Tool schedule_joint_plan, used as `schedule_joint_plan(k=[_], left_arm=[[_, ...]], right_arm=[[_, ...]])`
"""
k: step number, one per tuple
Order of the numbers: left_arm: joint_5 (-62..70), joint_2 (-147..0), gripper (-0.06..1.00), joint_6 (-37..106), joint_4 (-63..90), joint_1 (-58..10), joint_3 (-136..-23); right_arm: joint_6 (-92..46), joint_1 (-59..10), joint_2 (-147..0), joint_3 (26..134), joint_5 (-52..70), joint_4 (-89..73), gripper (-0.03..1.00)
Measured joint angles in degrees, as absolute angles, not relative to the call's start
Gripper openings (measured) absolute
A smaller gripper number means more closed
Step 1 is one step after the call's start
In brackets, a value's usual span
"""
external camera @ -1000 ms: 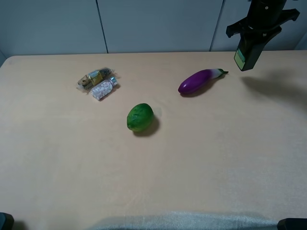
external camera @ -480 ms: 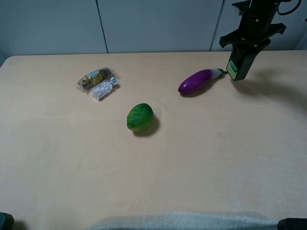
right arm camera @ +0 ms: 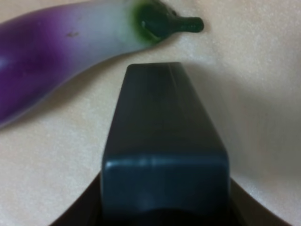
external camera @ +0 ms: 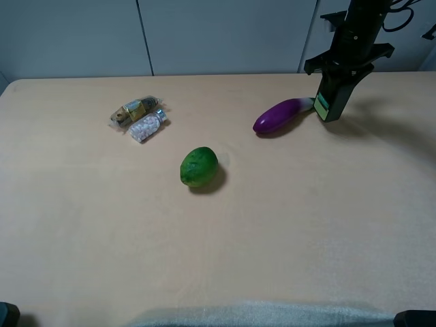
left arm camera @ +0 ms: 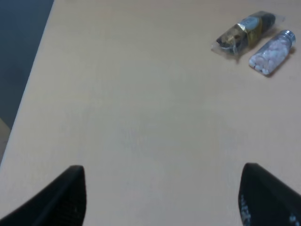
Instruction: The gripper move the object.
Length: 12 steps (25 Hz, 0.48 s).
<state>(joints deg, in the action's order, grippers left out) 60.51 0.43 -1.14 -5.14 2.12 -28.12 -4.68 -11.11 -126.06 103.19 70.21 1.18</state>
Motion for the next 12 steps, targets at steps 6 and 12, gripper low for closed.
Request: schedule_joint_plan(k=[6,12], left_arm=[[60.5,0.4,0.74,-1.1,-5.1,2.1,-28.1],[60.5,0.4,0.74,-1.1,-5.1,2.1,-28.1]], right_arm=[[-4.8,-11.1,-126.1,102.8,70.2,1.0,0.3],[-5.4,-11.1,-126.1,100.7,70.2,0.8,0.3]])
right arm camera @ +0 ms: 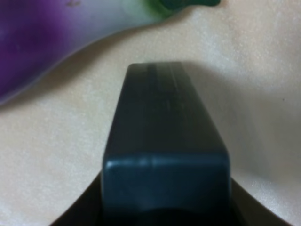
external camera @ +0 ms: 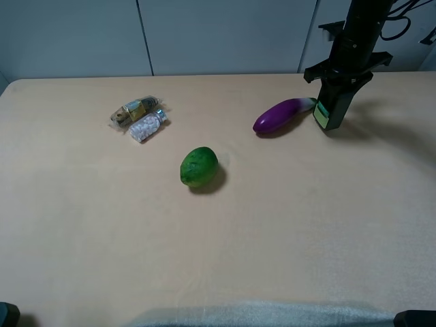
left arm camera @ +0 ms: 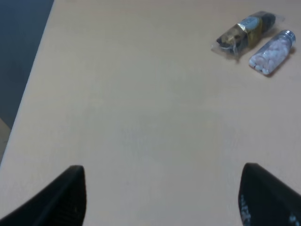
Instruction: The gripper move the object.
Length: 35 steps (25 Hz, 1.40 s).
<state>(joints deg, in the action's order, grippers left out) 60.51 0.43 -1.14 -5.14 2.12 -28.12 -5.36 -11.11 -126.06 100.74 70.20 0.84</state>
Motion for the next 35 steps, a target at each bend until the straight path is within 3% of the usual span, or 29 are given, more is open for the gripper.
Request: schedule_joint_plan(k=[35], left_arm=[[60.5,0.4,0.74,-1.1,-5.1,2.1,-28.1]], right_arm=[[-5.8,-11.1,-126.8,100.7,70.2,0.4,0.3]])
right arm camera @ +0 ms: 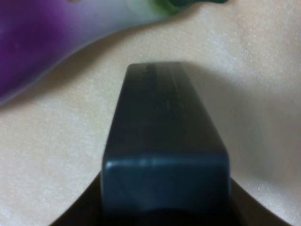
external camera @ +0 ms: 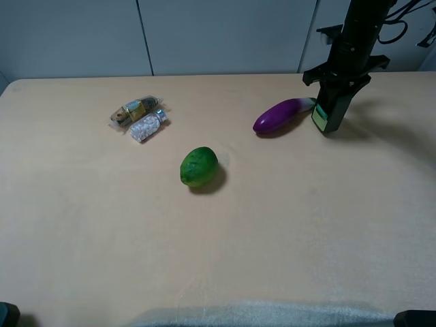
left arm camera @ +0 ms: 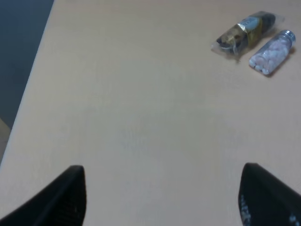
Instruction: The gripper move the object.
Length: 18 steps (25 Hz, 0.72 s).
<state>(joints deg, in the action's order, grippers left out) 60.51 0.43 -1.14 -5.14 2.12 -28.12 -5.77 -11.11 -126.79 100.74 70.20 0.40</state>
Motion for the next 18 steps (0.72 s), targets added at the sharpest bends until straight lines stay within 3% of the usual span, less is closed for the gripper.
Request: schedule_joint_plan(k=[9,15,18], left_arm=[[60.4,0.4,0.74,-1.1,-5.1,2.1,-28.1],[60.4,0.4,0.74,-1.1,-5.1,2.1,-28.1],[60.4,0.4,0.74,-1.1,-5.1,2.1,-28.1]], right_arm=[[-5.8,-11.7,-126.8,100.7,70.2,0.3,0.34],[-5.8,-11.8,-126.8,100.7,70.2,0.5,0.61],[-5.8,-11.8,-126.8,100.7,70.2,0.8,0.67]])
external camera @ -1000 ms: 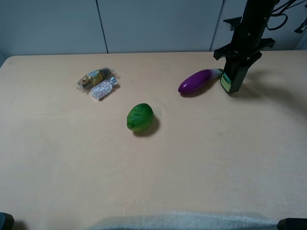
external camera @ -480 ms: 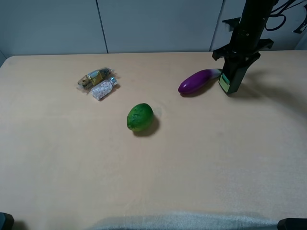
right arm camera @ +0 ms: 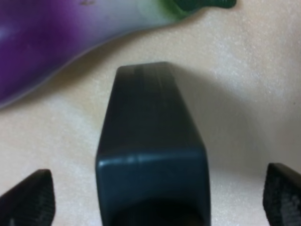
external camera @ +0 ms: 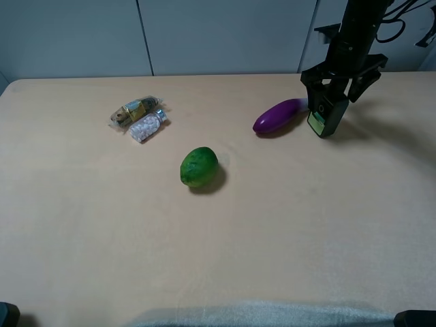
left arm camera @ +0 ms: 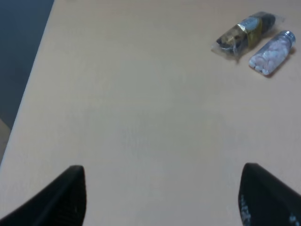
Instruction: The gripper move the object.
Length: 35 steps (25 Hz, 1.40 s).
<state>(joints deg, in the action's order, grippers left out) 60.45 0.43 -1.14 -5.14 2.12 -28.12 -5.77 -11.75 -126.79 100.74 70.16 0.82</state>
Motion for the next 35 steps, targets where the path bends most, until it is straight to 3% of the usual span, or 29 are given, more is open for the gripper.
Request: schedule_joint_plan(k=[13,26,35], left_arm=[[60.4,0.4,0.74,-1.1,-5.1,2.1,-28.1],[60.4,0.4,0.74,-1.1,-5.1,2.1,-28.1],[60.4,0.4,0.74,-1.1,-5.1,2.1,-28.1]], right_arm=[[-5.8,-11.8,-124.6,100.7,70.2,0.9,0.69],[0.0,-11.4,-109.0,100.7,70.3,5.2,0.69],[3.9,-5.2,-93.8,97.2,70.1,6.0,0.69]])
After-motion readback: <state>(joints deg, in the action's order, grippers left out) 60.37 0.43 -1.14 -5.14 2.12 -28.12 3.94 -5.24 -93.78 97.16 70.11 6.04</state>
